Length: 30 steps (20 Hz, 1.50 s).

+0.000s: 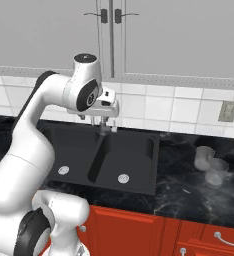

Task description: Place the glass cup in the left basin and the glass cup in the right basin of the sink.

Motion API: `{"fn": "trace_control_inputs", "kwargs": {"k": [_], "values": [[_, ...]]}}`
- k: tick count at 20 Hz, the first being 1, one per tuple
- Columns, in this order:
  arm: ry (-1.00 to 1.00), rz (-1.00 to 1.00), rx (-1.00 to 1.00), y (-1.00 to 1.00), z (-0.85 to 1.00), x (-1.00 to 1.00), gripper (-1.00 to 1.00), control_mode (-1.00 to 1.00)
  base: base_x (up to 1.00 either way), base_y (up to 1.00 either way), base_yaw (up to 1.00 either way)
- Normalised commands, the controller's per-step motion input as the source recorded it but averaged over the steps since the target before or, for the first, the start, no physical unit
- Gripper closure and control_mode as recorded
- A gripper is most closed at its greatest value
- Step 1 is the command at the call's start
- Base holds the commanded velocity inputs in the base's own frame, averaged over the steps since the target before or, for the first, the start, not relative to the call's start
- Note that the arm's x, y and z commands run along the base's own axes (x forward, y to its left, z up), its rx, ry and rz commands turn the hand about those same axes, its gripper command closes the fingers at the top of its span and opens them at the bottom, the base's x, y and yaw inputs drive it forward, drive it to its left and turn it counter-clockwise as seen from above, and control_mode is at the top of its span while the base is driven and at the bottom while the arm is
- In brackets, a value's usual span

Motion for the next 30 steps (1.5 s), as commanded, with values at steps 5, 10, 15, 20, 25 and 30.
{"fn": "trace_control_inputs", "kwargs": {"k": [5, 10, 15, 20, 25, 30], "values": [[0.0, 0.0, 0.0, -0.46, 0.0, 0.0, -1.0, -1.0, 0.0, 0.0, 0.0], [0.0, 0.0, 0.0, -0.5, -0.01, 0.0, -1.0, -1.0, 0.0, 0.0, 0.0], [0.0, 0.0, 0.0, -0.56, -0.02, 0.0, -1.0, -1.0, 0.0, 0.0, 0.0], [0.0, 0.0, 0.0, -0.57, -0.02, 0.0, -1.0, -1.0, 0.0, 0.0, 0.0], [0.0, 0.0, 0.0, -0.52, -0.12, 0.0, -1.0, -1.0, 0.0, 0.0, 0.0], [0.0, 0.0, 0.0, -0.45, -0.17, 0.0, -1.0, -1.0, 0.0, 0.0, 0.0]]}}
